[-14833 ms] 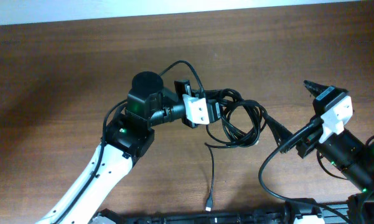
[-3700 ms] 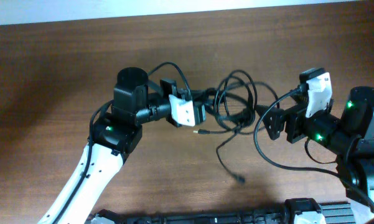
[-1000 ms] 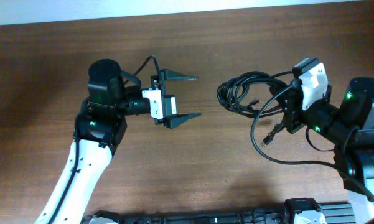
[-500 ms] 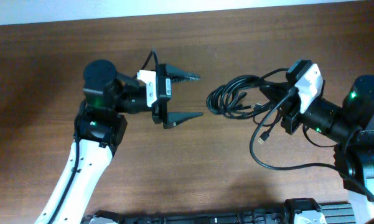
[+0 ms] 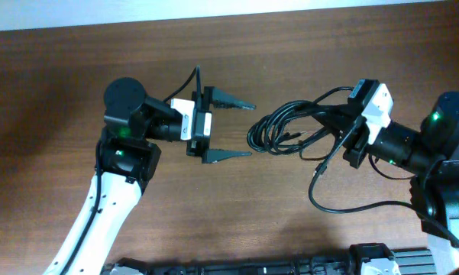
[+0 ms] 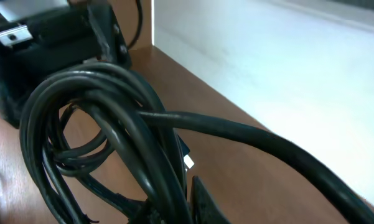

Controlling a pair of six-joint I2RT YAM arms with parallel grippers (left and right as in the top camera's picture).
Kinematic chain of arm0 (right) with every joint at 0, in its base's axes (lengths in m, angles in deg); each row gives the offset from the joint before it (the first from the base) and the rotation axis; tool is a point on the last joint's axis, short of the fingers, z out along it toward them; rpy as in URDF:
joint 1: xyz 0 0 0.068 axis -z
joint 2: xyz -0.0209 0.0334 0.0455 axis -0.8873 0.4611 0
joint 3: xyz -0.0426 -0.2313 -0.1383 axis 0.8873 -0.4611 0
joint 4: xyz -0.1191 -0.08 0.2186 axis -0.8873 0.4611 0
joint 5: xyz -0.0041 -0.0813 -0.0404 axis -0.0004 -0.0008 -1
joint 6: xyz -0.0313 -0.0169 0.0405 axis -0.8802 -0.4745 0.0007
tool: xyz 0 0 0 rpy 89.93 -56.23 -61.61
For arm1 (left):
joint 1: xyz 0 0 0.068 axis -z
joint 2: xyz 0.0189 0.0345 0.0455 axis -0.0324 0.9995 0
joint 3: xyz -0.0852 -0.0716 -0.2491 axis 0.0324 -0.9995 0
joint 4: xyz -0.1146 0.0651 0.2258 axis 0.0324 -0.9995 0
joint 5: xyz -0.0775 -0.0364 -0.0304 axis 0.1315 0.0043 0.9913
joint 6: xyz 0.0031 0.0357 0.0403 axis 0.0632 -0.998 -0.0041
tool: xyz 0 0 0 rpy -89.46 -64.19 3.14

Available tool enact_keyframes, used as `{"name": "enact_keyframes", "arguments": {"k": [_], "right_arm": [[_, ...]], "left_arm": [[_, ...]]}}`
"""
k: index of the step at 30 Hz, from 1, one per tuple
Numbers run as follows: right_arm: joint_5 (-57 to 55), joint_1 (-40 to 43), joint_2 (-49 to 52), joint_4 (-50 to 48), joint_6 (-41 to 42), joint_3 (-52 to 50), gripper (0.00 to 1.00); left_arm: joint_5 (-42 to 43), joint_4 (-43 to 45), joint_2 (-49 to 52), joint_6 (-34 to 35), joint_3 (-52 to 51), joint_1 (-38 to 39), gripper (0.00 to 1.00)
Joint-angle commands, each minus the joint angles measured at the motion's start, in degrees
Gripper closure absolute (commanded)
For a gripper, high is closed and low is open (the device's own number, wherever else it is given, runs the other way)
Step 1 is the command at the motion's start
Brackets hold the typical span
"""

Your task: Untangle cables

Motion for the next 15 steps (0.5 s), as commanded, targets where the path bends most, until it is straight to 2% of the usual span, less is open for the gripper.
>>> {"name": "enact_keyframes", "arguments": {"k": [1,4,8,9,11,15], "right_arm": [[4.13,0.35,-0.37,-1.81,-0.42,0.79,0.96],[4.44,0.35,-0.35,-2.16,-0.42,0.79,0.96],[4.44,0.35,-0.37,-2.21,-0.42,0.79,0.96],[4.44,0.35,-0.35,-2.19,-0.42,0.79,0.96],[4.44,0.35,-0.37,-2.19,-0.42,0.79,0.96],[4.44,0.35,-0.37,-2.16,-0.42,0.79,0.96]], "left_arm": [[0.94,-0.37,0.20,0.13,0.48,0.61,0.26],[0.70,-0.31,0.24,0.13,0.48,2.12,0.27],[-0.35,-0.13,0.24,0.13,0.48,4.52,0.32],[-1.25,-0.15,0.24,0.20,0.48,5.07,0.39],[-2.54,-0.15,0.24,0.35,0.48,5.73,0.47],[-2.56,-0.11,0.24,0.31,0.48,5.70,0.95]]}}
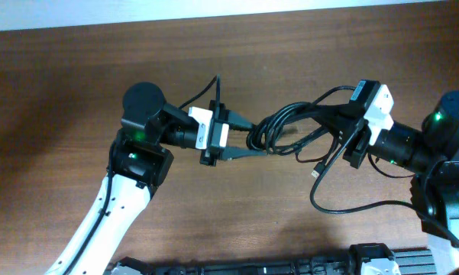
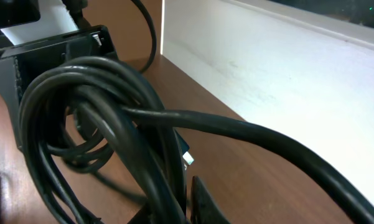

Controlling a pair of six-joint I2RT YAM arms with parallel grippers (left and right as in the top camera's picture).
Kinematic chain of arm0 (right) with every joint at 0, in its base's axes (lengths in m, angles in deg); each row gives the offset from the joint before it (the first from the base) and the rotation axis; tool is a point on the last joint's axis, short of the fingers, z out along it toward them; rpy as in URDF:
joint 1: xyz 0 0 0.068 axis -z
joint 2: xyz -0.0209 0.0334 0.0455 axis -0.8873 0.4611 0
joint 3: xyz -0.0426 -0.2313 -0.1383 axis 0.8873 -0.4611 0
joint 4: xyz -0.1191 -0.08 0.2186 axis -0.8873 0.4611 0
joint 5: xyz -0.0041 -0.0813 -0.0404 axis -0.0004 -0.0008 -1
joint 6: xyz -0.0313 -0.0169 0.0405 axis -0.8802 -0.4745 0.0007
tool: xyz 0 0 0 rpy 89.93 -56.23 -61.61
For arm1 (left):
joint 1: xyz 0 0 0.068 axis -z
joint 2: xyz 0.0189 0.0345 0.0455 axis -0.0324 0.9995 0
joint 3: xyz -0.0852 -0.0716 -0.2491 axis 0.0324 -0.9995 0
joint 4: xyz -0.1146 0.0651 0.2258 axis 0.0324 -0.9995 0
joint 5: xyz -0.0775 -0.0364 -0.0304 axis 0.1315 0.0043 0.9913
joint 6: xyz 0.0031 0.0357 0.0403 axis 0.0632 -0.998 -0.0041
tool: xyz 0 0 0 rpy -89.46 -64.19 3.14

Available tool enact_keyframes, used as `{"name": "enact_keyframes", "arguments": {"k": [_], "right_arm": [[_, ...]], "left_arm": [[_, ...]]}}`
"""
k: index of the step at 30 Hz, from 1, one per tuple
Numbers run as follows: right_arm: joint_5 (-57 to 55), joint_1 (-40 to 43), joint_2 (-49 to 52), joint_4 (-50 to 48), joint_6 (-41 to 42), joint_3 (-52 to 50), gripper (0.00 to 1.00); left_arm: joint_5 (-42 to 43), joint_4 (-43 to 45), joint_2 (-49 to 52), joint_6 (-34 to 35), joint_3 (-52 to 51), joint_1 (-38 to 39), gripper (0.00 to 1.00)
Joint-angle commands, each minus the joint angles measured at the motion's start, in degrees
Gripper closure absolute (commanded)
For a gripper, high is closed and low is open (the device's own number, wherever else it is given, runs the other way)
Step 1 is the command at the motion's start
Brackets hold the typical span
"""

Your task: Untangle cables

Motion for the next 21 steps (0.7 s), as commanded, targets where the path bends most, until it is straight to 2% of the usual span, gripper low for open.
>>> {"name": "enact_keyframes", "arguments": {"k": [1,5,6,10,12,15,21], "right_arm": [[1.68,0.28,-0.35,-0.22,-0.37,0.79,0.96],[2.29,0.31,-0.35,-0.04,-0.33,0.79,0.96],[2.27,0.31,-0.35,0.42,-0.33,0.79,0.91],[1.64,0.31,-0.35,4.26,-0.35,0.79,0.30],[0.81,0.31,-0.35,7.02,-0.33,0.79,0.11],[-0.98,0.31,-0.35,12.41,-0.33,0.79,0.01],[-0.96,0.31,-0.35,20.68,1.64,0.79,0.01]], "left_arm": [[-1.33,0.26,0.20,0.11,0.48,0.07,1.00],[-4.07,0.24,0.20,0.11,0.48,0.02,1.00],[-5.60,0.24,0.20,0.11,0.48,0.02,1.00],[-12.83,0.20,0.20,-0.55,0.48,-0.17,1.00],[-16.09,0.13,0.20,-3.13,0.48,-0.22,1.00],[-21.14,-0.09,0.20,-8.50,0.48,-0.20,1.00],[-29.14,-1.29,0.20,-19.34,0.48,-0.20,1.00]]}}
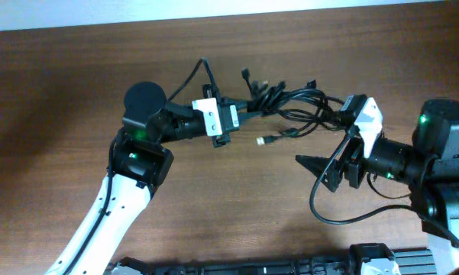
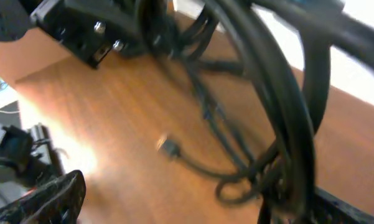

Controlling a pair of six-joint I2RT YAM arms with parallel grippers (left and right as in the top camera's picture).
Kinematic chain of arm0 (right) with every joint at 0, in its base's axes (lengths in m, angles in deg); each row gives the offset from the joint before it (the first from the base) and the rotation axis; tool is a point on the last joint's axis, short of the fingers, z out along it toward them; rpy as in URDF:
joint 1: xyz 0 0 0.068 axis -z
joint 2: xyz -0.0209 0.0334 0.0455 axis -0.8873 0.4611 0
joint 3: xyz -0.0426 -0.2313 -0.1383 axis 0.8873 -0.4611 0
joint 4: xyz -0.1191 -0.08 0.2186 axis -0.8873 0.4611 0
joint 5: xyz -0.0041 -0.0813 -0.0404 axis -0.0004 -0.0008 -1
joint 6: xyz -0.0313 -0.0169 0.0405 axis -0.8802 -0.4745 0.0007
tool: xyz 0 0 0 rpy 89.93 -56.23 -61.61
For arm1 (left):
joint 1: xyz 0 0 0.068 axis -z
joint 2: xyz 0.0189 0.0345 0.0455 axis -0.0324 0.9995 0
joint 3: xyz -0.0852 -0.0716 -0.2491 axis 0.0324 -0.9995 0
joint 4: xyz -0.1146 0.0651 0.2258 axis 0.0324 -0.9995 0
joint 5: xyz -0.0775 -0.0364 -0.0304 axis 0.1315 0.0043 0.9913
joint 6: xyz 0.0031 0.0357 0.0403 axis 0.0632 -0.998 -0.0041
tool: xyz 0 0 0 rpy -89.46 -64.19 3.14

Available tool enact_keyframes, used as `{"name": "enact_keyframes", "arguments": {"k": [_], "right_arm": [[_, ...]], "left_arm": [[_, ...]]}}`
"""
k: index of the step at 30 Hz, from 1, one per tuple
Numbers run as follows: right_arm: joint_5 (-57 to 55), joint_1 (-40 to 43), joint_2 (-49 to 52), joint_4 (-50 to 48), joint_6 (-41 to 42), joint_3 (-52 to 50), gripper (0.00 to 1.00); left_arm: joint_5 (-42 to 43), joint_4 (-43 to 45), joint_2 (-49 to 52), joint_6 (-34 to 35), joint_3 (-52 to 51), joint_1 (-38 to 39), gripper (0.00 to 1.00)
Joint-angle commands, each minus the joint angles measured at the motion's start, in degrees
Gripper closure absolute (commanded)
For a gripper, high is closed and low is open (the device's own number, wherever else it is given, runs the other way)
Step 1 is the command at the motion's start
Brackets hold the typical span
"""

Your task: Untangle cables

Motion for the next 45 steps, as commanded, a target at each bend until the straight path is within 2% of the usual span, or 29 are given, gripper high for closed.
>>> {"name": "enact_keyframes", "arguments": {"k": [1,4,7,10,14,16,18,19,23,25,32,36,41,45], "right_arm": [[0.11,0.07,-0.35,2.19,2.03,0.72,0.01],[-3.61,0.07,-0.35,2.69,2.14,0.72,0.01],[-11.76,0.07,-0.35,4.02,7.13,0.72,0.01],[-13.25,0.07,-0.33,4.74,10.97,0.72,0.01],[-9.64,0.07,-0.24,1.60,24.79,0.72,0.01],[-5.07,0.04,-0.09,-1.62,34.88,0.72,0.01],[0.70,0.04,0.15,-7.96,47.32,0.72,0.01],[2.19,0.04,0.24,-10.08,49.77,0.72,0.02],[3.19,0.04,0.26,-17.66,60.22,0.72,0.14],[3.06,0.04,0.26,-19.61,63.69,0.72,0.15],[0.09,0.07,1.77,-19.80,64.89,0.72,0.29],[0.00,0.07,3.89,-19.80,64.85,0.72,0.43],[-0.04,0.04,6.60,-19.61,64.83,0.72,0.76],[0.15,0.07,6.82,-18.58,63.84,0.72,0.93]], "left_arm": [[-7.23,0.15,0.15,-8.37,0.48,-0.20,1.00],[-8.98,0.07,0.15,-8.35,0.48,-0.22,1.00],[-17.44,-0.57,0.15,-8.33,0.48,-0.20,1.00],[-23.89,-0.94,0.15,-8.33,0.48,-0.20,1.00],[-22.64,-0.94,0.15,-8.35,0.48,0.72,1.00],[-20.31,-0.92,0.15,-8.63,0.48,1.42,1.00],[-15.21,-1.40,0.15,-14.47,0.48,2.89,1.00],[-14.40,-1.60,0.15,-16.44,0.48,3.30,1.00],[-14.47,-3.52,0.15,-26.03,0.48,4.83,1.00],[-14.47,-3.50,0.15,-28.85,0.48,5.35,1.00],[-11.26,-3.48,0.15,-29.86,0.48,6.08,1.00],[-8.11,-3.50,0.15,-30.25,0.48,6.08,1.00],[-8.09,-3.45,0.15,-30.25,0.48,6.05,1.00],[-14.23,-3.45,0.15,-30.21,0.48,6.01,1.00]]}}
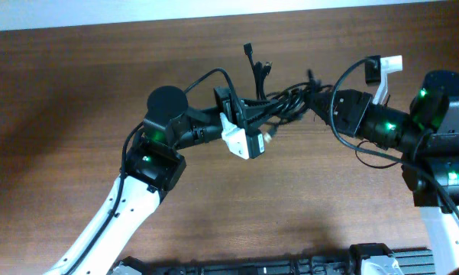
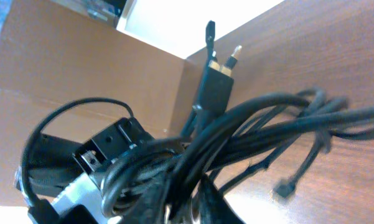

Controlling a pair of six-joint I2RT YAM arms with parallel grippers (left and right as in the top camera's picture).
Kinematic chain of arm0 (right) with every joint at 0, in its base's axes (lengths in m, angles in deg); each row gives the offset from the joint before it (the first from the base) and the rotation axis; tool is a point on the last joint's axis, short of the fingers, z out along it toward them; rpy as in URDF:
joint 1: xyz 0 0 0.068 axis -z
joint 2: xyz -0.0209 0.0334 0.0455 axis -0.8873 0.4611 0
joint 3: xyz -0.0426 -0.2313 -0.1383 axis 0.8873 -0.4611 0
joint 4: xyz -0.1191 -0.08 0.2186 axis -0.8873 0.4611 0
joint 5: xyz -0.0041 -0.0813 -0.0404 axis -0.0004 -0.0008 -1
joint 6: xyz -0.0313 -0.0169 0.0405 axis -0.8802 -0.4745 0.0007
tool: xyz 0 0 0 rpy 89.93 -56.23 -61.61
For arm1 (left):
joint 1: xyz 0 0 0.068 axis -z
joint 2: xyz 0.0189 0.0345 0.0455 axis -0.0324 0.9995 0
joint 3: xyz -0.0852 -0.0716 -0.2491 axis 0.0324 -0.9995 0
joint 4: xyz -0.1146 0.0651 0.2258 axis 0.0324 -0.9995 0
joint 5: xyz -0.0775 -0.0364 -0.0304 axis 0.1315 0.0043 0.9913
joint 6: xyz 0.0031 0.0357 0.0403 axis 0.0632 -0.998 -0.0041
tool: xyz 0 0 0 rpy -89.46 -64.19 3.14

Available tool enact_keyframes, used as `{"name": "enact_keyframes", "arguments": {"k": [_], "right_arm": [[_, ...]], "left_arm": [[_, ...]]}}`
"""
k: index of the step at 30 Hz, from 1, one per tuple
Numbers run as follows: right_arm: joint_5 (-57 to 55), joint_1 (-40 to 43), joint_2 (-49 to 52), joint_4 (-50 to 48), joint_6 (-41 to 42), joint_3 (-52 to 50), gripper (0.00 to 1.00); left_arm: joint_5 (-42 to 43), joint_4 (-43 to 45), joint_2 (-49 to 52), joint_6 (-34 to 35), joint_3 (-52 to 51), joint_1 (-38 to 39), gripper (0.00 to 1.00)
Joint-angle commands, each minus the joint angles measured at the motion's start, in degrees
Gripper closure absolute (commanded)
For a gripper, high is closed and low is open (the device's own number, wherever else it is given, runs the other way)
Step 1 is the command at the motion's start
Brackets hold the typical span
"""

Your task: Untangle cables

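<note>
A tangled bundle of black cables (image 1: 279, 103) hangs stretched between both grippers over the far middle of the wooden table (image 1: 61, 114). Two plug ends (image 1: 249, 55) stick out toward the far edge. My left gripper (image 1: 252, 114) is shut on the bundle's left part, its wrist rolled over. My right gripper (image 1: 318, 99) is shut on the right end. In the right wrist view the cables (image 2: 255, 124) run from between my fingers (image 2: 215, 199) to the left gripper's black housing (image 2: 106, 149), with one plug (image 2: 215, 87) pointing up.
The table's far edge meets a white wall (image 1: 214, 14). The right arm's own thin cable (image 1: 366, 153) loops beside its wrist. A black rail (image 1: 237, 267) lies along the near edge.
My right gripper was open and low at the near right, off the cables. Now it is at the bundle's right end and shut on it. The left gripper has shifted right with the bundle and rolled over.
First my right gripper held the coiled bundle and the left stood open to its left. Then the left gripper was round the bundle's left end. Then the left alone held it nearer the far edge, the right open. Now both hold it.
</note>
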Motion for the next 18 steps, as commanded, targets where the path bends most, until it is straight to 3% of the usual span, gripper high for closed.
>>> {"name": "enact_keyframes", "arguments": {"k": [1,5,9,18], "right_arm": [[-0.55,0.07,0.15,0.92,-2.47,0.61,0.95],[-0.59,0.07,0.15,3.45,-6.45,0.61,0.96],[-2.34,0.07,0.15,6.78,-10.36,0.61,0.96],[-17.70,0.07,0.15,18.36,-12.98,0.61,0.96]], "left_arm": [[-5.49,0.63,-0.42,-0.68,0.48,0.13,1.00],[-6.34,1.16,-0.44,0.50,0.48,0.13,1.00],[-6.40,4.83,-0.44,7.72,0.48,-1.03,1.00],[-6.34,12.02,-0.55,23.98,0.48,-7.21,1.00]]}}
